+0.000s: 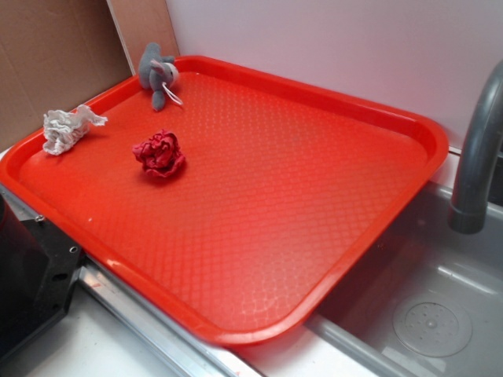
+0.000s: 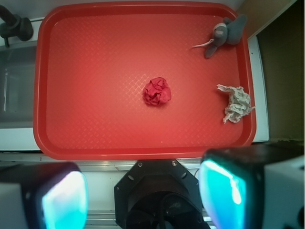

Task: Grab the white paper.

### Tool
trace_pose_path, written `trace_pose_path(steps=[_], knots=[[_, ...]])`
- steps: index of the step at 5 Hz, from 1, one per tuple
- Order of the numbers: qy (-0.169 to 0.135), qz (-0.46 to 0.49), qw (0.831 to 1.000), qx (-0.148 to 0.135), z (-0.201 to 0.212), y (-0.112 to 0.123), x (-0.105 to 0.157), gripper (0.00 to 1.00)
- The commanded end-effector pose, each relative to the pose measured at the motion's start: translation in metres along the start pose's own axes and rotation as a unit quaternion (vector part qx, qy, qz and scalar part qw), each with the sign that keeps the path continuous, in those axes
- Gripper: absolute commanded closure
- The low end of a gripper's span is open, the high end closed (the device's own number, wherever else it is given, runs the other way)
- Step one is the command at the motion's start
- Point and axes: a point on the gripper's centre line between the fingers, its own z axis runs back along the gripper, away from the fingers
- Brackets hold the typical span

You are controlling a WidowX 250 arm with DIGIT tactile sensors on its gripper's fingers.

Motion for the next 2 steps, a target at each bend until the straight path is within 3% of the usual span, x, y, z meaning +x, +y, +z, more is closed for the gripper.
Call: trace_pose_path(steps=[1, 2], knots=[[0.000, 0.000, 1.000, 0.000, 0.000, 0.000, 0.000, 0.00], [0.008, 0.125, 0.992, 0.011, -0.052, 0.051, 0.028, 0.00]])
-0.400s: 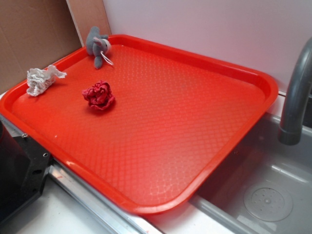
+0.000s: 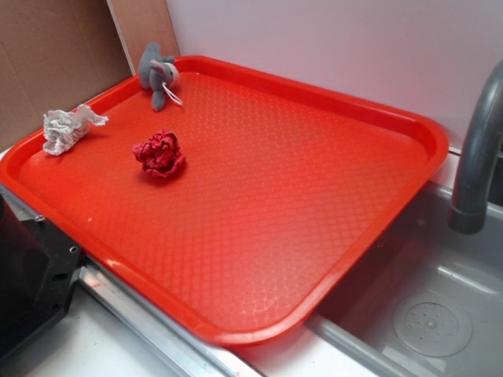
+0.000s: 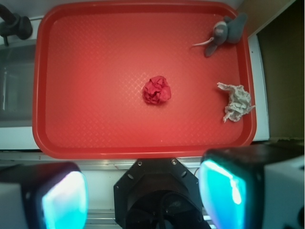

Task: Grab the white paper.

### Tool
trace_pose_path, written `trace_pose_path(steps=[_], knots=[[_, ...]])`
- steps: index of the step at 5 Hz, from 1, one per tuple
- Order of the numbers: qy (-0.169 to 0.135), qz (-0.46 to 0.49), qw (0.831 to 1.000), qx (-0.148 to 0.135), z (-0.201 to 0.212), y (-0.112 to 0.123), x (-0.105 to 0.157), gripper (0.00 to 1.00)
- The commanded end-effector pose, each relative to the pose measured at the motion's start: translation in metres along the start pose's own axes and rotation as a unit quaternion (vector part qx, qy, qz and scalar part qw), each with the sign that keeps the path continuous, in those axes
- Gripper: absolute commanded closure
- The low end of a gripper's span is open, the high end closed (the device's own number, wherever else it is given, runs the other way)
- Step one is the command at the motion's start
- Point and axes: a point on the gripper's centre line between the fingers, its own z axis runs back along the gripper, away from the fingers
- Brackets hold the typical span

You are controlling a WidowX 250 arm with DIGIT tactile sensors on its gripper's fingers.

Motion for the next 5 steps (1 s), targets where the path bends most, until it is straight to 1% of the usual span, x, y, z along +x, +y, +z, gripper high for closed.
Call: trace_pose_path(steps=[1, 2, 3, 4, 5], knots=[[0.006, 0.248, 0.969, 0.003, -0.100, 0.106, 0.056, 0.00], [-0.083, 0.360, 0.927, 0.068, -0.128, 0.147, 0.057, 0.00], [-0.133, 0.467, 0.868, 0.104, -0.148, 0.167, 0.034, 0.00], [-0.116, 0.524, 0.837, 0.105, -0.160, 0.173, 0.024, 0.00], [-0.084, 0.552, 0.825, 0.090, -0.180, 0.189, 0.016, 0.00]])
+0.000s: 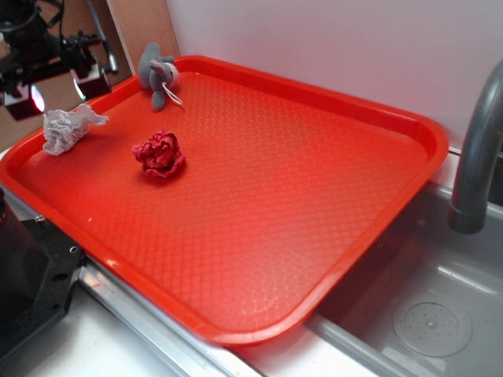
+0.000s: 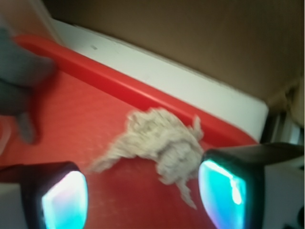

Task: Grab the white paper.

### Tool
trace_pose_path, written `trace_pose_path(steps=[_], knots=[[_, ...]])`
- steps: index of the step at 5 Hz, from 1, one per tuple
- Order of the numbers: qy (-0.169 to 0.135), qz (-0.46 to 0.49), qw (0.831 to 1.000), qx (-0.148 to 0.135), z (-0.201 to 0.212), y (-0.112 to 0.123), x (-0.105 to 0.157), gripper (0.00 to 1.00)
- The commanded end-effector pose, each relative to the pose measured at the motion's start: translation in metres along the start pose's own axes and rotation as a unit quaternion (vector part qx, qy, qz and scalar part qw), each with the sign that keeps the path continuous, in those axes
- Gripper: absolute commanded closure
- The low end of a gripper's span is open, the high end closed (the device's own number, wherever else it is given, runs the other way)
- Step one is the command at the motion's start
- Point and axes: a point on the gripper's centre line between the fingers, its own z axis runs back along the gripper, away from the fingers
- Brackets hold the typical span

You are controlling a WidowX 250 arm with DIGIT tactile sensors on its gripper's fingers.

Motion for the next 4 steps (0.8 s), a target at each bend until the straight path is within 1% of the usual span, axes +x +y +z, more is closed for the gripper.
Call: trace_pose_path(steps=[1, 2, 3, 4], knots=[[0.039, 0.021, 0.999, 0.026, -0.026, 0.025, 0.015, 0.00], [0.061, -0.008, 0.997, 0.034, -0.043, 0.023, 0.021, 0.00], [0.070, -0.028, 0.996, 0.038, -0.049, 0.015, 0.024, 0.13], [0.076, -0.054, 0.995, 0.030, -0.042, 0.010, 0.022, 1.00]])
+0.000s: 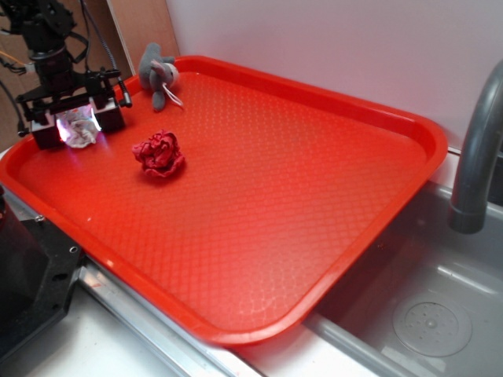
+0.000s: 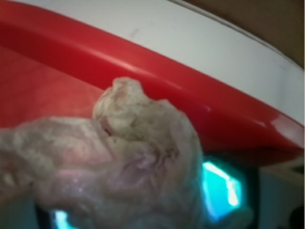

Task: Grab the white paper.

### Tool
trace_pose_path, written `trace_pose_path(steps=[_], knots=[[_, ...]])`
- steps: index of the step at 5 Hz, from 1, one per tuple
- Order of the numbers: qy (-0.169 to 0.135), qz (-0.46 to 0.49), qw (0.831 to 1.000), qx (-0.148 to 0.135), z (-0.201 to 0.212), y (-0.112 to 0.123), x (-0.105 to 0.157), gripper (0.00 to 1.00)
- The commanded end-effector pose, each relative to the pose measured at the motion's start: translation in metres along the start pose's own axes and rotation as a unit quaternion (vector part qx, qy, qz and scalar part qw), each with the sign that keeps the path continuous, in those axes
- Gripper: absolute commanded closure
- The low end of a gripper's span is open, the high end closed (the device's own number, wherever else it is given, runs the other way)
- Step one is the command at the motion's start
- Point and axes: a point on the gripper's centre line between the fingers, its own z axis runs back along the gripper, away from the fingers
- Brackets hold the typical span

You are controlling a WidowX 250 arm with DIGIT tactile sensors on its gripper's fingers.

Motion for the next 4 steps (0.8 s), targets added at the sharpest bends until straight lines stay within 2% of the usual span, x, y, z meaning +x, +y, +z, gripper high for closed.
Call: trace_pose_path(steps=[1, 2, 3, 4], knots=[[0.000, -0.159, 0.987, -0.004, 0.052, -0.007, -0.007, 1.00], [-0.015, -0.268, 0.963, -0.040, 0.103, -0.022, -0.027, 1.00], [-0.038, -0.378, 0.920, -0.096, 0.159, -0.041, -0.063, 1.00], [-0.027, -0.488, 0.865, -0.115, 0.198, -0.067, -0.097, 1.00]])
